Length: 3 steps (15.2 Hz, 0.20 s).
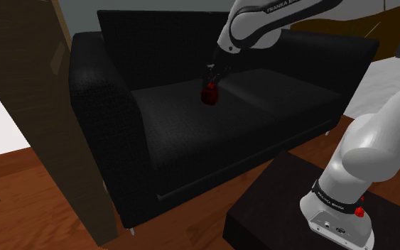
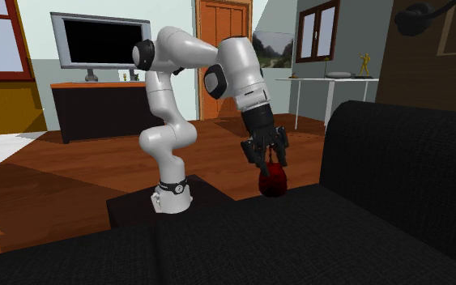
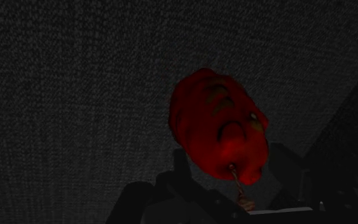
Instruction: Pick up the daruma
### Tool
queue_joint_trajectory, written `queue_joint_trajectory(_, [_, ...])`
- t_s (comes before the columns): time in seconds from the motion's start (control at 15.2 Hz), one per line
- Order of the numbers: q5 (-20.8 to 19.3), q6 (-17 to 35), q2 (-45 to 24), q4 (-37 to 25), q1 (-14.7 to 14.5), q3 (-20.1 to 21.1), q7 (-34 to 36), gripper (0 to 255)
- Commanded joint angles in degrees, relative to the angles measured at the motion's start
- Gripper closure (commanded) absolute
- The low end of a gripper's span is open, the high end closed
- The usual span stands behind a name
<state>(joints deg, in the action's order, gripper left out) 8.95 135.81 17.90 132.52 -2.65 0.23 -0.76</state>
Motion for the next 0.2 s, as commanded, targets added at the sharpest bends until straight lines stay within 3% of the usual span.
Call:
queue_joint_trajectory(0.0, [-0.2, -1.7, 0.3, -1.4, 0.1, 0.0, 0.2, 255])
queue_joint_trajectory(0.13, [-0.2, -1.8, 0.3, -1.5, 0.1, 0.0, 0.2, 255])
